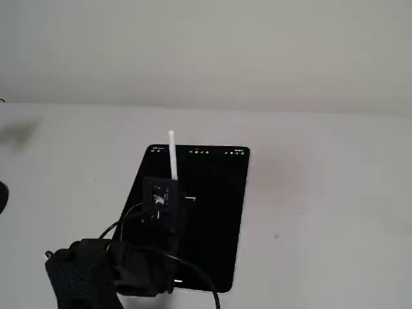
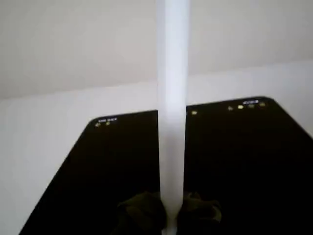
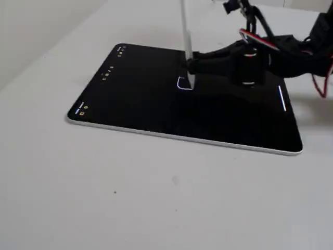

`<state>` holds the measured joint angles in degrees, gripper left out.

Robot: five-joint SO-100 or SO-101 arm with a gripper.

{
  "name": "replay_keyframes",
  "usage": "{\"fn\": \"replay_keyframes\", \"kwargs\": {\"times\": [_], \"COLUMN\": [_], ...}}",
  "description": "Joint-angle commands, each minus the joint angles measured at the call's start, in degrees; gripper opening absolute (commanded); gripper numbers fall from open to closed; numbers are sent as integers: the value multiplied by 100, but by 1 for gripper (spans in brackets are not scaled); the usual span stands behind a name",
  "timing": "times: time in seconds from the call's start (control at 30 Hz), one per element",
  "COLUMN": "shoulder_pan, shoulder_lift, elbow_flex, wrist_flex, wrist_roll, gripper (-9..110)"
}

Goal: Draw a circular shape on the ipad using the apple pencil

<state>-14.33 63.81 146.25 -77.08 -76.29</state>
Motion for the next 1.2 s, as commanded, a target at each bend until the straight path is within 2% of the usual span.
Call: {"fn": "replay_keyframes", "kwargs": {"times": [0.0,0.43,1.17], "shoulder_pan": [281,633,246], "shoulder_lift": [237,-1151,-1503], "elbow_flex": [132,-976,-1652], "wrist_flex": [-88,-932,-879], "wrist_roll": [-211,-835,-958], "gripper": [0,0,0]}}
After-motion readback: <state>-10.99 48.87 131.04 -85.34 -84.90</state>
